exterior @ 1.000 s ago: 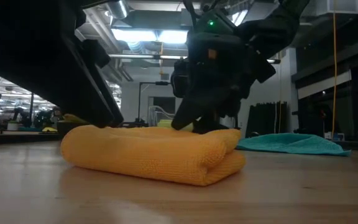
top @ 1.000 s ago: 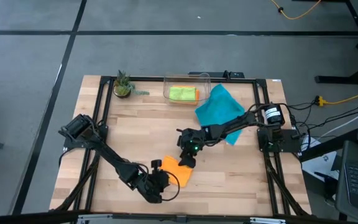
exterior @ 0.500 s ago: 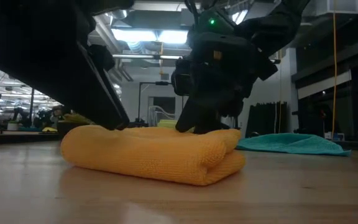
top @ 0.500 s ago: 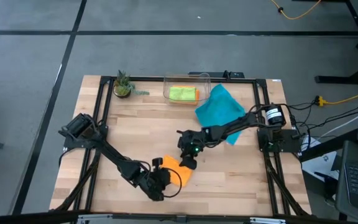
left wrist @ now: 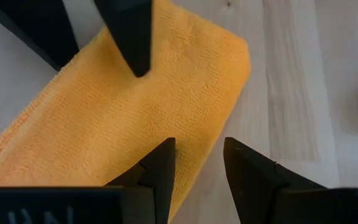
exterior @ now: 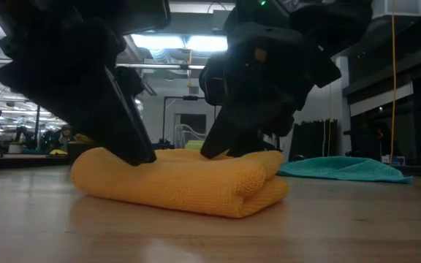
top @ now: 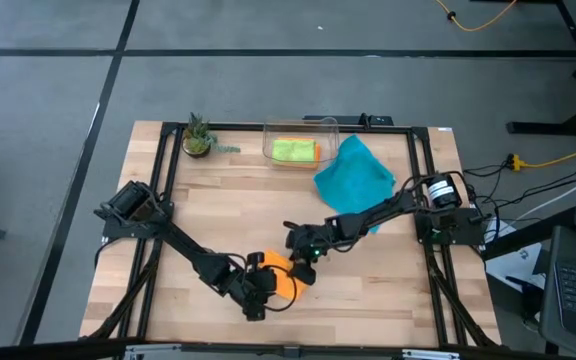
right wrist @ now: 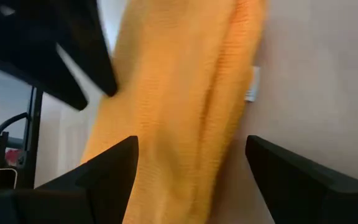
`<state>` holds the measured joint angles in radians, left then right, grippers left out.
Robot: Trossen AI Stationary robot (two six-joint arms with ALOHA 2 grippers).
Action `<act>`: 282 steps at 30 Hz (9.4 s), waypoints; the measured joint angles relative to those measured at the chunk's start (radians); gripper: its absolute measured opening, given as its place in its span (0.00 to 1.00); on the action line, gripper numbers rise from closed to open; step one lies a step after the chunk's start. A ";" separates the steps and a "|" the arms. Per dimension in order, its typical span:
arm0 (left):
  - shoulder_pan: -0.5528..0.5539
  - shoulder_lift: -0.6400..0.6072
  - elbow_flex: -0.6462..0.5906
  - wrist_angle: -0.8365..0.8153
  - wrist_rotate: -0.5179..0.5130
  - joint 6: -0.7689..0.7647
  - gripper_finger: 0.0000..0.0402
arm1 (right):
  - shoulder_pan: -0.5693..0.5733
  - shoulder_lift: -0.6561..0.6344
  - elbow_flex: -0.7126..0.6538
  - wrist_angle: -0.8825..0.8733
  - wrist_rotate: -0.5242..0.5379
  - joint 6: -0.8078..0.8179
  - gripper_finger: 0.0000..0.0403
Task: Fold microfiber towels
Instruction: Put the folded orange microfiber cloth into the transparent bin, then fold the blue microfiber cloth
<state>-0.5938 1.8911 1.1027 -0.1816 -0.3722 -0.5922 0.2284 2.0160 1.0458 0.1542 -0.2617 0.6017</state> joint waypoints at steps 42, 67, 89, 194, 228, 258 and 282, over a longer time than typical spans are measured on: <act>-0.011 -0.084 0.001 -0.017 -0.010 0.024 0.32 | -0.004 0.086 0.095 0.015 -0.051 -0.057 0.03; -0.056 -0.165 0.001 -0.072 -0.094 0.044 0.32 | -0.481 -0.488 0.099 -0.293 0.276 -0.759 0.03; 0.064 -0.165 0.001 -0.071 -0.094 0.157 0.32 | -0.953 0.093 0.849 -1.012 -0.260 -1.288 0.03; 0.065 -0.165 0.000 -0.061 -0.116 0.177 0.32 | -0.576 -0.506 0.290 -1.122 0.138 -0.526 0.67; 0.068 -0.165 0.000 -0.032 -0.117 0.182 0.32 | 0.028 -0.403 -0.493 -0.065 0.373 -0.174 0.67; 0.189 0.089 0.005 0.058 0.034 -0.158 0.32 | 0.284 -0.309 -0.141 -0.665 0.547 0.153 0.67; 0.250 -0.027 -0.001 0.018 -0.104 0.014 0.32 | 0.385 -0.310 -0.086 -0.650 0.440 0.338 0.67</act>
<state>-0.3438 1.8645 1.1020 -0.1634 -0.4759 -0.5785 0.6132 1.7065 0.9600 -0.4953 0.1788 0.9395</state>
